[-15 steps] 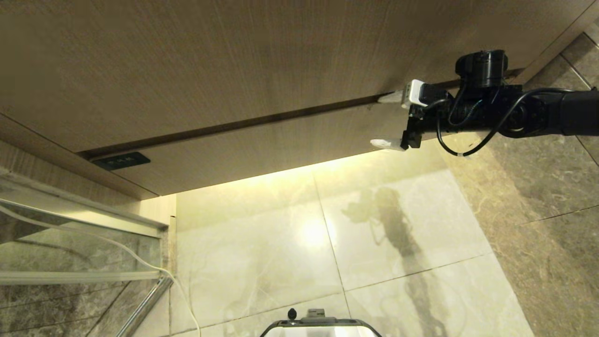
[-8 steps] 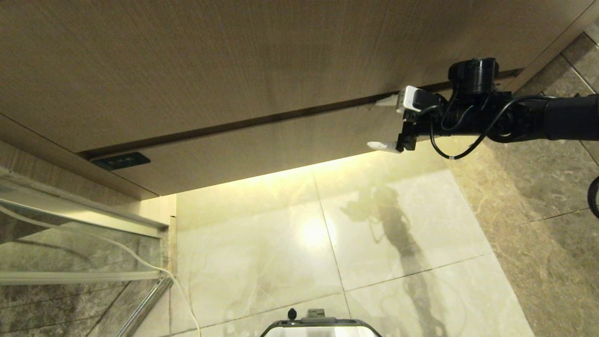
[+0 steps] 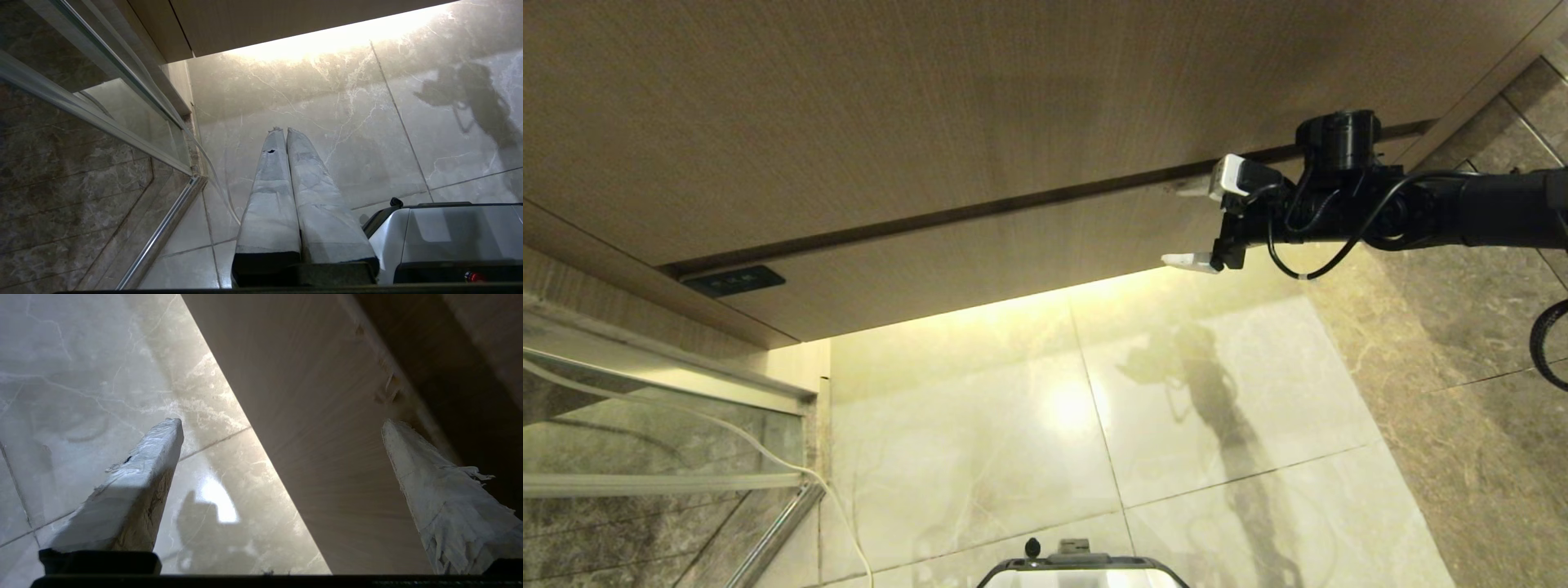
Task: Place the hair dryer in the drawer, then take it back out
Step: Pull open the drawer
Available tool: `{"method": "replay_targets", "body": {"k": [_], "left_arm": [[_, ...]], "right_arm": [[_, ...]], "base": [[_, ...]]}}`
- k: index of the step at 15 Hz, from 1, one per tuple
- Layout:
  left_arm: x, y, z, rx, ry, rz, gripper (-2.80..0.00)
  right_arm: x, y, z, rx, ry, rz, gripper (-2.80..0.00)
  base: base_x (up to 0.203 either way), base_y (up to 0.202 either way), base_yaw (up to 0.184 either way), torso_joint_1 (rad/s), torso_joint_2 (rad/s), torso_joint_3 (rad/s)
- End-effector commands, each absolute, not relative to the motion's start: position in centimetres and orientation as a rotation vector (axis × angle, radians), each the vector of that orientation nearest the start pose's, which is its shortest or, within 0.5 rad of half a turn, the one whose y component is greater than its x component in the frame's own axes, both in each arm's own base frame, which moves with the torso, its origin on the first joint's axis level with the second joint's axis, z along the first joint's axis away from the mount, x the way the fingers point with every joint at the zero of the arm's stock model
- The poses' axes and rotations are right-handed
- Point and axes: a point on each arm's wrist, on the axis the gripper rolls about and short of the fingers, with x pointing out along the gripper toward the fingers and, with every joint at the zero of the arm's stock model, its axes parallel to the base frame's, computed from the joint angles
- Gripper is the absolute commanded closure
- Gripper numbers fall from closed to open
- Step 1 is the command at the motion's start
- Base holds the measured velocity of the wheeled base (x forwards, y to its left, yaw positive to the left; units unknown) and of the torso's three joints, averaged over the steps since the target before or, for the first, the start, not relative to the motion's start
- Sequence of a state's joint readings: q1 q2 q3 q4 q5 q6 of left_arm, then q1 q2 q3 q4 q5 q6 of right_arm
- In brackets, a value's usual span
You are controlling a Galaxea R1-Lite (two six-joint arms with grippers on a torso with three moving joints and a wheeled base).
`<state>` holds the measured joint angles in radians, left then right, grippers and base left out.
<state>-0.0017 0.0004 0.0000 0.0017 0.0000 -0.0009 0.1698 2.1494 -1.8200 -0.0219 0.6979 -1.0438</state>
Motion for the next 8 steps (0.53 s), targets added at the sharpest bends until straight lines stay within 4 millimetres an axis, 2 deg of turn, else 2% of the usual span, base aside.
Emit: {"method": "replay_targets", "body": {"k": [1, 5, 8], "left_arm": [[-2.3, 0.0, 7.5, -0.002, 0.001, -0.002, 0.0], [-2.3, 0.0, 7.5, -0.002, 0.002, -0.002, 0.0], [-2.3, 0.0, 7.5, -0.002, 0.0, -0.002, 0.0]], "right_arm": [[42.5, 8.7, 24.8, -0.885, -0.174, 0.932, -2.8], [41.4, 8.4, 26.2, -0.897, -0.197, 0.915, -2.8], [41.8, 8.3, 26.4, -0.909, -0.221, 0.897, -2.8]], "base": [[0.0, 0.0, 0.0, 0.0, 0.0, 0.0], [0.0, 0.0, 0.0, 0.0, 0.0, 0.0], [0.0, 0.0, 0.0, 0.0, 0.0, 0.0]]}}
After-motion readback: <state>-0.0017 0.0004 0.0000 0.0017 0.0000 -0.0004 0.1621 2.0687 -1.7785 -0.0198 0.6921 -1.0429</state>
